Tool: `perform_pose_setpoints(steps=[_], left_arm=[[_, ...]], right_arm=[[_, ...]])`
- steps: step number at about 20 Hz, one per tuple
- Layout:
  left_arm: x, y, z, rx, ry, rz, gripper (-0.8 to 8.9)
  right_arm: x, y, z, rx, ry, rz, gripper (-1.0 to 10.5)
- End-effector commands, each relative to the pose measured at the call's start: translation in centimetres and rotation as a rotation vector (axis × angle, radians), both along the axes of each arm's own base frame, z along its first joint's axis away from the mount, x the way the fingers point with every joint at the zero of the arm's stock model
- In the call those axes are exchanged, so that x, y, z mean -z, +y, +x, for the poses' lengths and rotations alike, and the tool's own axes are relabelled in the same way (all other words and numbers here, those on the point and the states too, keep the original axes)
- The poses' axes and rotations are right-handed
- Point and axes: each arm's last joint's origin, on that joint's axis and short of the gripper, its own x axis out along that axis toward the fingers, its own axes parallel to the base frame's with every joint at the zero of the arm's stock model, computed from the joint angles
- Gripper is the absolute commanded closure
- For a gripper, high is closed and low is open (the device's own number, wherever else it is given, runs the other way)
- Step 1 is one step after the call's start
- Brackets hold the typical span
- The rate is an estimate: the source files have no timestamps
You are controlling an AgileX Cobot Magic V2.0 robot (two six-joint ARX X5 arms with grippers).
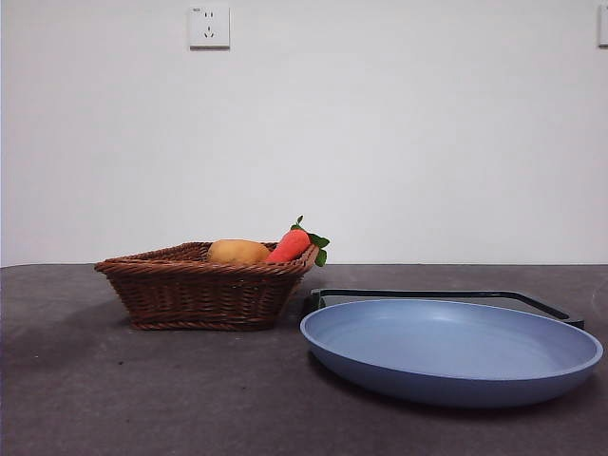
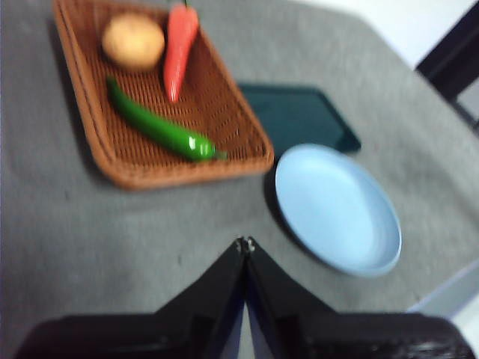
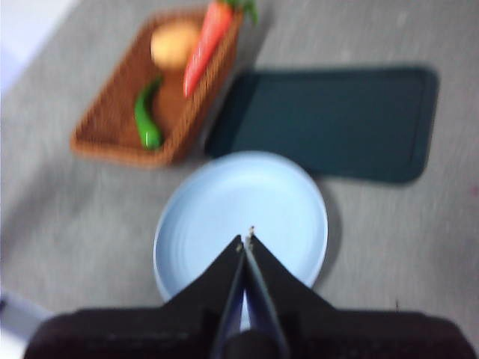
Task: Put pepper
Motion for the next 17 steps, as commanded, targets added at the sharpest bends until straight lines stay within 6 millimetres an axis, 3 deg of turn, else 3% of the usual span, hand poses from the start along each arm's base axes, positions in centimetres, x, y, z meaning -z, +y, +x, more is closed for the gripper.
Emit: perform_pose_setpoints(steps=[1,4,6,8,13,17], left_arm=[[-0.4,0.0,-0.2,0.039,-0.03,0.046,8.07],[-0.4,0.0,-0.2,0.037,-0.031,0.046,7.92],[-0.4,0.0,-0.2,0.031,-0.026,0.042,6.23],[-0.4,0.0,-0.2,0.028,-0.024,0.041,4.77],[-0.5,0.0,-0.2,0.023,-0.013,0.025,4.77],[-0.5,0.0,-0.2,0.024,-0.015,0.025,4.77]], right_arm=[[-0.3,0.1,0.0,-0.063,0.013,-0.069,9.4],[-0.1,0.1,0.2,-0.063,0.033,-0.069,9.3],[-0.1,0.1,0.2,-0.062,0.036,-0.068,8.7],[0.0,0.1,0.4,-0.053,0.054,-0.058,6.8],[0.8,0.1,1.9,-0.055,0.128,-0.057,6.5],[2.7,0.5,5.3,-0.07,0.254,-0.061,6.5]])
